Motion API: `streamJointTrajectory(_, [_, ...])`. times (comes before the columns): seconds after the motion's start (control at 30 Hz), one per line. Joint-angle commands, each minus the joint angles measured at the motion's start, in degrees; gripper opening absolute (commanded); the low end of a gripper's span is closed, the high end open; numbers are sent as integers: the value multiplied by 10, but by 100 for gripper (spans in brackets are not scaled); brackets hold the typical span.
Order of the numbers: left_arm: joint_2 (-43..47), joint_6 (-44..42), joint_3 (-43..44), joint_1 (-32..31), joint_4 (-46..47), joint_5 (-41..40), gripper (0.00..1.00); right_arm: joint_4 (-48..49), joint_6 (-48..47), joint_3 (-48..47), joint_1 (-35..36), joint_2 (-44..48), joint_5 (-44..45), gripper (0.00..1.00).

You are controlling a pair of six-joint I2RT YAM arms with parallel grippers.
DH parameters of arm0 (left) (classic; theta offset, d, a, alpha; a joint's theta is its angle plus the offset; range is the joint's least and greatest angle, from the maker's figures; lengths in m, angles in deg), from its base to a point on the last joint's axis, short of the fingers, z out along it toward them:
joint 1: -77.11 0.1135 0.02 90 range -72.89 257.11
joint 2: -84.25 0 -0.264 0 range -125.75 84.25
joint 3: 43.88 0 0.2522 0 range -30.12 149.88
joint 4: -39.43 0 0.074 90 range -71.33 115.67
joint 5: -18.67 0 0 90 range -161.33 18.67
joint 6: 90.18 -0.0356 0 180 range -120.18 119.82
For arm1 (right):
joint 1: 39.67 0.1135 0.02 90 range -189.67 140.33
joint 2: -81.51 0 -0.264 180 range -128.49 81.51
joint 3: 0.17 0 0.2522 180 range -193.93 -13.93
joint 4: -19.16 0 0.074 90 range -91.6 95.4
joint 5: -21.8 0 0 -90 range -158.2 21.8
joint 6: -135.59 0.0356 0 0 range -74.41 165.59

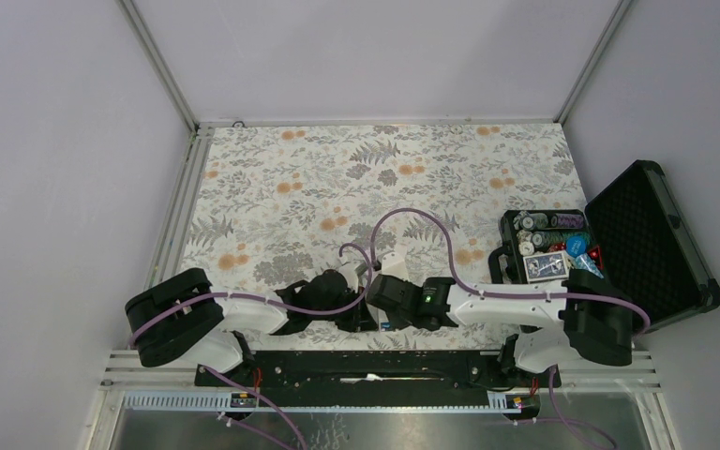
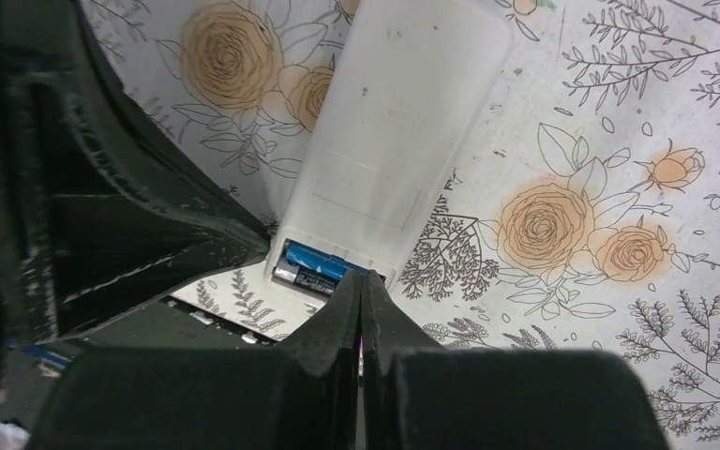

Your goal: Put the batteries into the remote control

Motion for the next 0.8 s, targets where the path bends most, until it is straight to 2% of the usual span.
streamJointTrajectory(0.0, [-1, 2, -8, -4, 27, -5, 0, 5, 21, -2, 7, 34, 25, 0])
streamJointTrajectory(0.27, [1, 5, -11, -4, 28, -8, 0, 8, 30, 16, 6, 21, 3, 0])
streamJointTrajectory(0.53, [8, 7, -14, -4, 26, -12, 0, 61, 43, 56, 7, -14, -30, 0])
streamJointTrajectory(0.77, [7, 7, -15, -4, 26, -11, 0, 60, 43, 55, 6, -21, -25, 0])
